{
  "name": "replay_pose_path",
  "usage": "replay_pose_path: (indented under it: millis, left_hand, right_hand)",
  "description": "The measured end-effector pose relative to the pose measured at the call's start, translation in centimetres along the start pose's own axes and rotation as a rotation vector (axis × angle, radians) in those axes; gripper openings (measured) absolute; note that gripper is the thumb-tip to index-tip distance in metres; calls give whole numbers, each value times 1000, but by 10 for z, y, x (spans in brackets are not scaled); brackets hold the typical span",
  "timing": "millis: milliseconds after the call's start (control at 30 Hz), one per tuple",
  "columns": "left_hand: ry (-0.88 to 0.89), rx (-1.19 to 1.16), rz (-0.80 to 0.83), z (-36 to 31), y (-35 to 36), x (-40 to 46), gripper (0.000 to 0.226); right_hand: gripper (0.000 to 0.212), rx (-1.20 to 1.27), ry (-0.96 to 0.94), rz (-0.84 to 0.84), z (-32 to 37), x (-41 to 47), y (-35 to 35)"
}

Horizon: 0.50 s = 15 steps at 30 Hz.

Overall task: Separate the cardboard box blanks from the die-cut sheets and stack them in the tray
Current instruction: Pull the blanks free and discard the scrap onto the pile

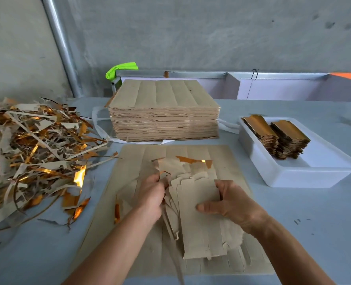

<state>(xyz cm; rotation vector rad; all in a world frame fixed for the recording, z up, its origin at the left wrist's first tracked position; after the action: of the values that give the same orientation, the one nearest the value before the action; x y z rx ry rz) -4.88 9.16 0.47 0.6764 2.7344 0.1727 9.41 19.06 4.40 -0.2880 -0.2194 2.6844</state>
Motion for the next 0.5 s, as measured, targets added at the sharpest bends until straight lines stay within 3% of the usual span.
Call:
replay_pose_path:
  millis: [133,233,500]
  left_hand:
    - [-58,-248,-164,6,-3,3,21]
    - [-77,-304,-228,5,-18,11,21]
    - [11,-133,-404,-6,-67,19,23]
  right_hand:
    - [25,61,-69,-140,-6,-8,-12]
    - [30,150,-88,-193,-12,-13,-26]
    - [32,671,-32,-427,-47,-19,-69]
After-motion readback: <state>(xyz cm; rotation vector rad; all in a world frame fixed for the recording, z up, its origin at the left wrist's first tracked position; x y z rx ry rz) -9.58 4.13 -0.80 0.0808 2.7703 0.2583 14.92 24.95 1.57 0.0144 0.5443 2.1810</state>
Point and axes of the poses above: each hand's wrist, its own x-axis towards the middle knuckle, its own y-axis out of the palm, z = x × y, the point moved 6 cm from there along x, towards the middle knuckle, and after that the axes turned 2 degrees about y, right-handed, at the moved point
